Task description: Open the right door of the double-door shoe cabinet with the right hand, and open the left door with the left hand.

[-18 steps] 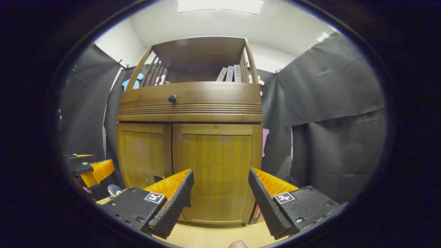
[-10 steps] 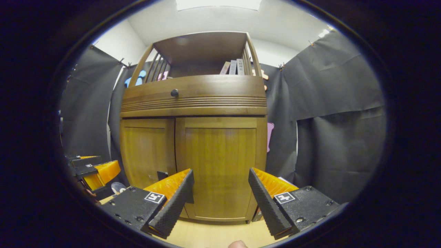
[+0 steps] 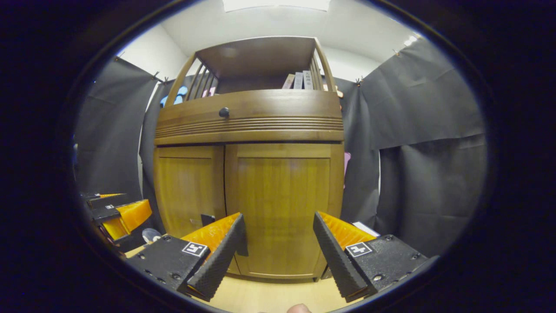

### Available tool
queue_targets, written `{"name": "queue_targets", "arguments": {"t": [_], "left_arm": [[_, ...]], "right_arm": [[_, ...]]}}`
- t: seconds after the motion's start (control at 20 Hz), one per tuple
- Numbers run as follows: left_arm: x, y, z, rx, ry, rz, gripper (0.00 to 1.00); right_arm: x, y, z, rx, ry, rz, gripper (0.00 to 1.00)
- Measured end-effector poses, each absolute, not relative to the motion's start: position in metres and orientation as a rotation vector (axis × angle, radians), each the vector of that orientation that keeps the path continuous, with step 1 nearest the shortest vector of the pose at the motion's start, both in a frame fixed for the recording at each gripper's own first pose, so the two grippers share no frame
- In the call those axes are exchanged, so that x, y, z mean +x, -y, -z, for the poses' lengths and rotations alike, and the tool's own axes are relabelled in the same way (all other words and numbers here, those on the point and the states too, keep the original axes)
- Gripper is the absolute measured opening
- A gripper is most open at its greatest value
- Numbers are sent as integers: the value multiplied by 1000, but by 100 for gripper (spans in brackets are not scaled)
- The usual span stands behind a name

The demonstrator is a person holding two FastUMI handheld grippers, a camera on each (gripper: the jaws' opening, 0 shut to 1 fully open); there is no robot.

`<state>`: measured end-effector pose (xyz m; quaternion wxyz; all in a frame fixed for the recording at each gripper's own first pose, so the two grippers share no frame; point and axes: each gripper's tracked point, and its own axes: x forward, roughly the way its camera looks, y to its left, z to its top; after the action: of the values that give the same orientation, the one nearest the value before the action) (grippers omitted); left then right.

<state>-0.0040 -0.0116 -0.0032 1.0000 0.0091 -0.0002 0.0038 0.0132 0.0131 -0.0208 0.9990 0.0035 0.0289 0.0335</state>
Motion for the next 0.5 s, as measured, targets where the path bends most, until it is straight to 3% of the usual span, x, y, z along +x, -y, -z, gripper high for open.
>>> {"name": "queue_targets", "arguments": {"t": [0.5], "left_arm": [[-10,-8,2,39,3,-60,95]], "right_arm": [[34,-36,45,1,-124,-109,100]]}}
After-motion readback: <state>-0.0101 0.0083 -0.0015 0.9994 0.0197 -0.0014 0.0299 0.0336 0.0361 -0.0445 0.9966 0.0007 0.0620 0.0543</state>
